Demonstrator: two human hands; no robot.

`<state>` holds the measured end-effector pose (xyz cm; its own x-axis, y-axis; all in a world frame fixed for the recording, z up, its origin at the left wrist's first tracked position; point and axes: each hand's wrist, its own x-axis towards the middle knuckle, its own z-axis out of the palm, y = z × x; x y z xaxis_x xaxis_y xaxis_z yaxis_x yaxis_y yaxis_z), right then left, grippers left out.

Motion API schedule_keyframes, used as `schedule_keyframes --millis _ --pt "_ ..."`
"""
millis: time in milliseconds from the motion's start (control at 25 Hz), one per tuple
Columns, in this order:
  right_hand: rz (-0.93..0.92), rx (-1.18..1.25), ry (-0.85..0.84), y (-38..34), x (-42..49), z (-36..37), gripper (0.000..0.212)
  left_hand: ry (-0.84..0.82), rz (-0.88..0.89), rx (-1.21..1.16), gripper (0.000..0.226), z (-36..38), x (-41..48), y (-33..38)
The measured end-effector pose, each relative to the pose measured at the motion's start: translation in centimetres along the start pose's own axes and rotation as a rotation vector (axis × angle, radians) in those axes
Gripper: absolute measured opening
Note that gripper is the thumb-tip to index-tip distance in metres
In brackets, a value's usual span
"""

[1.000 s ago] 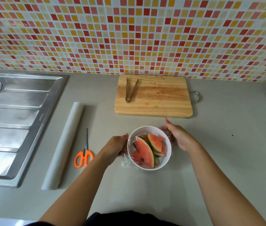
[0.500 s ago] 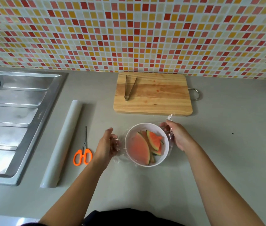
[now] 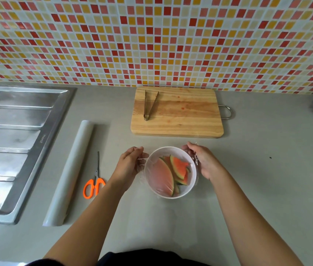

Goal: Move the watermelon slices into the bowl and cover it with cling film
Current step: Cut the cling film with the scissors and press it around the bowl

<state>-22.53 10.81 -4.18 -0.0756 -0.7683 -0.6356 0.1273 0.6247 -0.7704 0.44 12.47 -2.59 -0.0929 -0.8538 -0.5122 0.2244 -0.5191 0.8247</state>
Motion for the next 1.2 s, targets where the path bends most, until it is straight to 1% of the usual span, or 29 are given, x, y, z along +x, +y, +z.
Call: schedule_keyframes --millis 120,280,440,600,720,840,960,1040,1120,1200 --pt "-0.019 0.023 0.034 0.0 0.2 0.4 0.029 0.059 0.023 0.147 0.026 0.6 0.1 0.0" --pt "-0.002 0.071 0.124 0.2 0.3 1.1 0.031 0.117 0.126 0.387 0.025 0.6 0.1 0.0" --pt "0.004 0.086 0.171 0.6 0.6 1.6 0.034 0.22 0.234 0.487 0.027 1.0 0.6 -0.3" --pt "-0.002 0.052 0.198 0.4 0.7 1.8 0.035 0.273 0.247 0.638 0.029 1.2 0.9 -1.3" --pt "-0.016 0.012 0.236 0.1 0.8 1.8 0.036 0.278 0.231 0.626 0.03 1.1 1.1 -1.5" --pt "0.044 0.033 0.247 0.2 0.9 1.8 0.039 0.266 0.221 0.617 0.033 0.9 1.4 -1.4" --pt "0.083 0.063 0.251 0.4 0.8 1.8 0.04 0.271 0.177 0.552 0.035 0.5 1.6 -1.9" --pt "0.093 0.078 0.244 0.6 0.8 1.8 0.04 0.277 0.176 0.583 0.035 0.6 1.6 -2.4" --pt "0.098 0.102 0.242 0.6 0.7 1.8 0.039 0.281 0.205 0.642 0.036 1.0 1.6 -3.1" --pt "0.1 0.125 0.244 0.7 0.7 1.8 0.038 0.294 0.227 0.653 0.036 1.3 1.5 -3.6"
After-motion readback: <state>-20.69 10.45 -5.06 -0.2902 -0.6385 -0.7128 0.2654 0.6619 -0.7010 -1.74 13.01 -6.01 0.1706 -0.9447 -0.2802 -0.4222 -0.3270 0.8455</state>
